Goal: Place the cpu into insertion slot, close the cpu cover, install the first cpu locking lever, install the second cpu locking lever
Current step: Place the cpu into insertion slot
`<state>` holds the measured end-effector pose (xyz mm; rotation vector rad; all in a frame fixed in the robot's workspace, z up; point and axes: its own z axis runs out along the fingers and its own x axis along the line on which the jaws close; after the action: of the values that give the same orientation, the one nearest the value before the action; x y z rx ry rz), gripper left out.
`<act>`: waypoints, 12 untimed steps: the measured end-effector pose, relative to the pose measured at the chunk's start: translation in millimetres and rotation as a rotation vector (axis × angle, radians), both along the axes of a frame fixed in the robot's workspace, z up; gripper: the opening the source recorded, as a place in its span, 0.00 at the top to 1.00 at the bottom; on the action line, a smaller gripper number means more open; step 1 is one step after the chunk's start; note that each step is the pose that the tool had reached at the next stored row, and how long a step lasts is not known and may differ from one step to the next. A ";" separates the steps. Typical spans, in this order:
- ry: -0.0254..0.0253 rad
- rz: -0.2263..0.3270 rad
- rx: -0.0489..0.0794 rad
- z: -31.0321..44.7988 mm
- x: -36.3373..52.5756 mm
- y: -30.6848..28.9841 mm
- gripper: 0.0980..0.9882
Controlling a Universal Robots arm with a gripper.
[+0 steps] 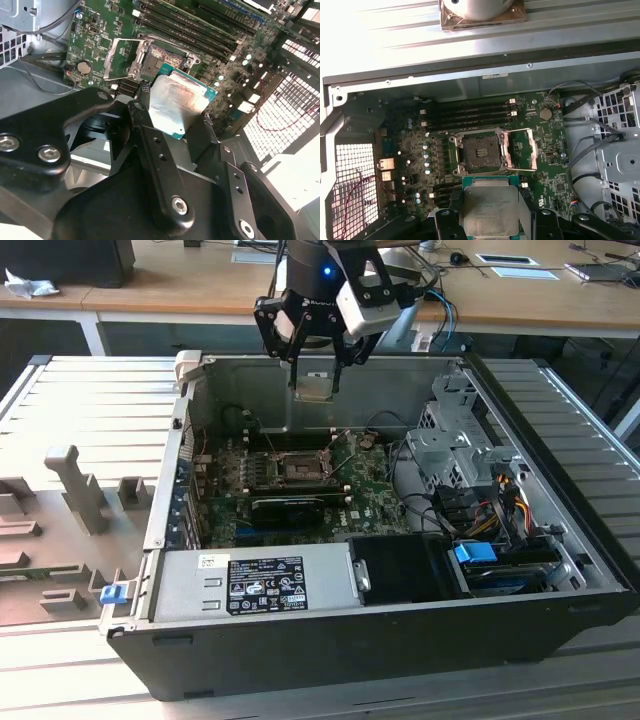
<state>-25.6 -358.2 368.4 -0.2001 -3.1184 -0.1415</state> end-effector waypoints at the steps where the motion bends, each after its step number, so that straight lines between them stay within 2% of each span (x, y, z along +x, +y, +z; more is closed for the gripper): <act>1: 0.0000 -0.003 0.000 0.0 0.0 0.0 0.51; 12: 0.0000 -0.031 0.000 0.0 0.0 0.0 0.51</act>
<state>-25.6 -358.3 368.4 -0.2478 -3.1164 -0.1419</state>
